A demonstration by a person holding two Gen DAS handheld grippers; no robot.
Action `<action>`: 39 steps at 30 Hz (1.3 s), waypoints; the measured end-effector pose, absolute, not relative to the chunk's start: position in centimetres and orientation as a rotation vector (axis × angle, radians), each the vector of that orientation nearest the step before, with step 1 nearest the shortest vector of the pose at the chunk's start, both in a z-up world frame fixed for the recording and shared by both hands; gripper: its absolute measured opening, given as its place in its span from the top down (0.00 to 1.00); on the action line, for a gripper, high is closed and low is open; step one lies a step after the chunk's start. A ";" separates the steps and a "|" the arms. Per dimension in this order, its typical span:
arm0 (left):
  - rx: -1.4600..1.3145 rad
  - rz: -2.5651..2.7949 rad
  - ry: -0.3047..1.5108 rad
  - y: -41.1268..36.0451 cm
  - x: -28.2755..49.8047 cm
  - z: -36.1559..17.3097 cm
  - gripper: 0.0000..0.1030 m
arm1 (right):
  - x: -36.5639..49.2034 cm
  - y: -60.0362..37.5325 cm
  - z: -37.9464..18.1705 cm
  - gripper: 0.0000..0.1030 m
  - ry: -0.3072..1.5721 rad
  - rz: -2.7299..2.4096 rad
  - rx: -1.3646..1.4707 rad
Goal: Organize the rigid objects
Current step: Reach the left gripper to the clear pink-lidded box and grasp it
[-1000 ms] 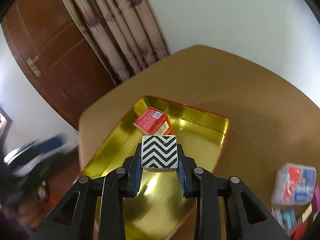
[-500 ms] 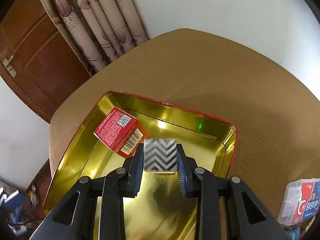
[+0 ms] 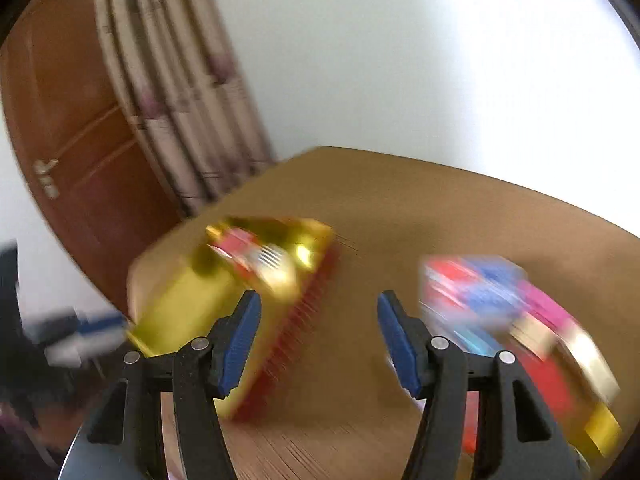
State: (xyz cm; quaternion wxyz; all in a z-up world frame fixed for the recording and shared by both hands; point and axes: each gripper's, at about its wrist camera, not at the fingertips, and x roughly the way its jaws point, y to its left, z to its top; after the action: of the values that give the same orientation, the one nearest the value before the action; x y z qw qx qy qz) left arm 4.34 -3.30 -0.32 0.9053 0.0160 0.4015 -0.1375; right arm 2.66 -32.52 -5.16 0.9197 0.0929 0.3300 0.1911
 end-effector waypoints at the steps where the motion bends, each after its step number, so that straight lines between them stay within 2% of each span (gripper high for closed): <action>1: 0.047 -0.314 0.835 -4.2 4.1 -0.3 0.48 | 0.8 -35.0 -5.7 0.44 0.682 0.332 0.191; 7: 0.068 -0.465 0.916 -9.9 4.1 -0.9 0.48 | -7.6 -48.8 -9.7 0.42 0.769 -0.012 0.192; 12: 0.047 -0.558 0.990 -15.5 7.2 -1.5 0.48 | -10.2 -54.4 -11.6 0.42 0.785 -0.078 0.300; 15: 0.070 -0.577 1.048 -19.2 10.0 -2.6 0.48 | -10.8 -55.0 -11.2 0.34 0.738 -0.054 0.337; 18: 0.029 -0.547 1.114 -20.9 11.9 -3.9 0.48 | -11.3 -54.4 -11.1 0.34 0.727 -0.013 0.334; 22: -0.241 -0.523 1.259 -21.1 15.1 -6.0 0.48 | -11.2 -54.5 -11.0 0.34 0.706 0.022 0.363; 29: -0.421 -0.362 1.328 -22.0 18.0 -8.1 0.48 | -11.6 -55.6 -11.0 0.32 0.680 0.076 0.452; 35: -0.478 -0.285 1.386 -22.7 18.5 -9.3 0.48 | -12.0 -56.0 -10.8 0.30 0.667 0.102 0.480; 39: -0.391 -0.223 1.399 -23.7 18.9 -10.1 0.46 | -12.0 -55.8 -10.7 0.29 0.663 0.116 0.487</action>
State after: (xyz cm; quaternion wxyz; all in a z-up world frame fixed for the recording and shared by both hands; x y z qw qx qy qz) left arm 18.89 -23.72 -10.07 0.7421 -0.1782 0.6381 -0.1019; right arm -11.99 -55.84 -10.72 0.9150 0.2363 0.3222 0.0562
